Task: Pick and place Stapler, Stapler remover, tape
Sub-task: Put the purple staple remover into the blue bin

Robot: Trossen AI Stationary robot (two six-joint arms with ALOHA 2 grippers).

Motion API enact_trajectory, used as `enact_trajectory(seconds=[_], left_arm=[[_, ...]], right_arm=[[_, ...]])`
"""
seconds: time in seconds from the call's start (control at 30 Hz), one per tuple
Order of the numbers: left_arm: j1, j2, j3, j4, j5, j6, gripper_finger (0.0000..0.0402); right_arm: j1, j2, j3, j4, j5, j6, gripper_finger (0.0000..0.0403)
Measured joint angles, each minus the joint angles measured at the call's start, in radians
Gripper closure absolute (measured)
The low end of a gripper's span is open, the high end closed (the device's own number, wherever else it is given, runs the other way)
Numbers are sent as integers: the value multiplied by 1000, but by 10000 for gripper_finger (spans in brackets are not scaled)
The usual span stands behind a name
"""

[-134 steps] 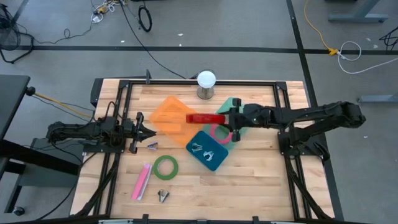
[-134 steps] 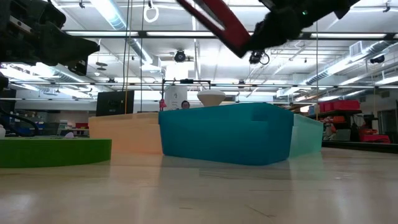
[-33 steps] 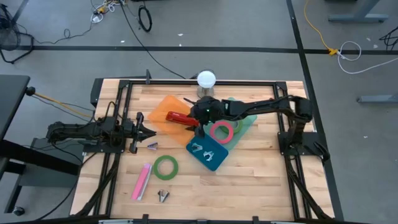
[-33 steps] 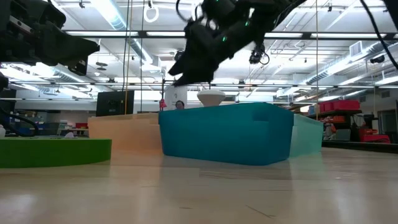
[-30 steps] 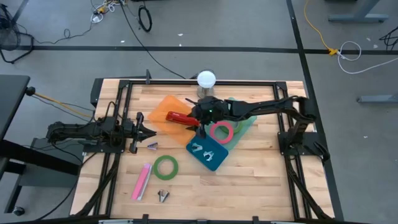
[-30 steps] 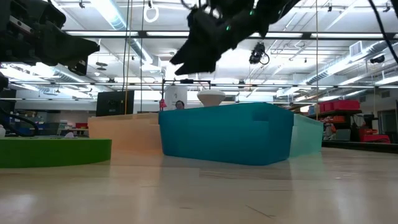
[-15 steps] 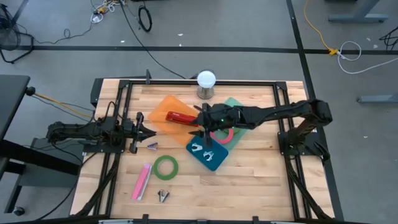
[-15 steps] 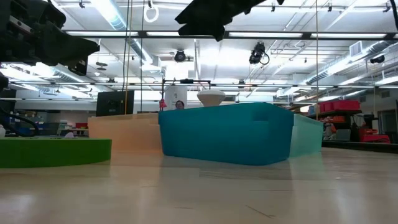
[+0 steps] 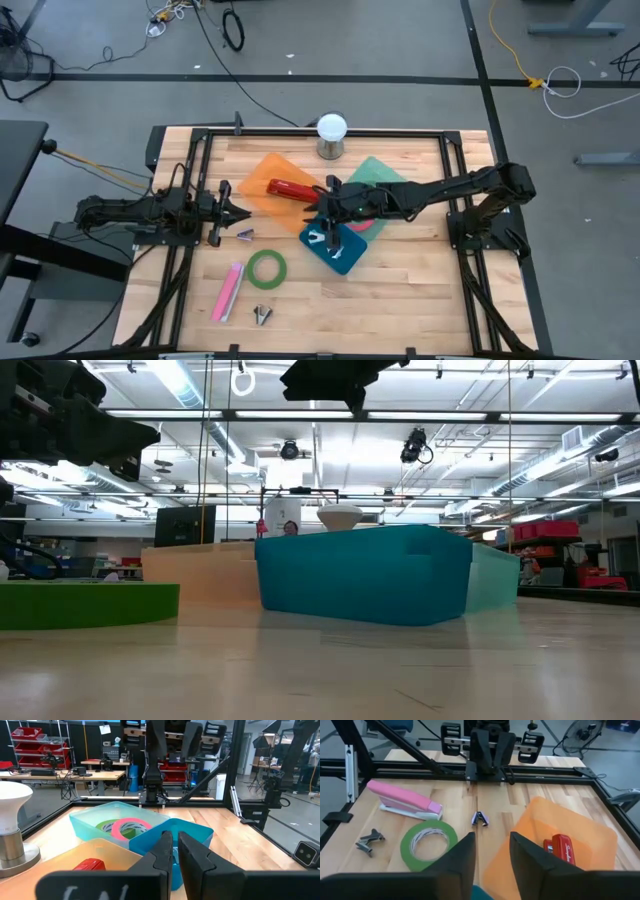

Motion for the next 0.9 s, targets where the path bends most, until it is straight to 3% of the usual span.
enact_trajectory(seconds=[0.2,0.5,0.63,0.9], left_arm=[[0,0,0,0,0,0,369],[0,0,0,0,0,0,369],[0,0,0,-2,0,0,369],[0,0,0,-2,0,0,369]], right_arm=[[-1,0,-24,43,-2,27,311],[8,-18,-259,418,-132,73,368],[17,-72,-358,436,-136,70,396],[29,-246,-597,488,-130,69,401]])
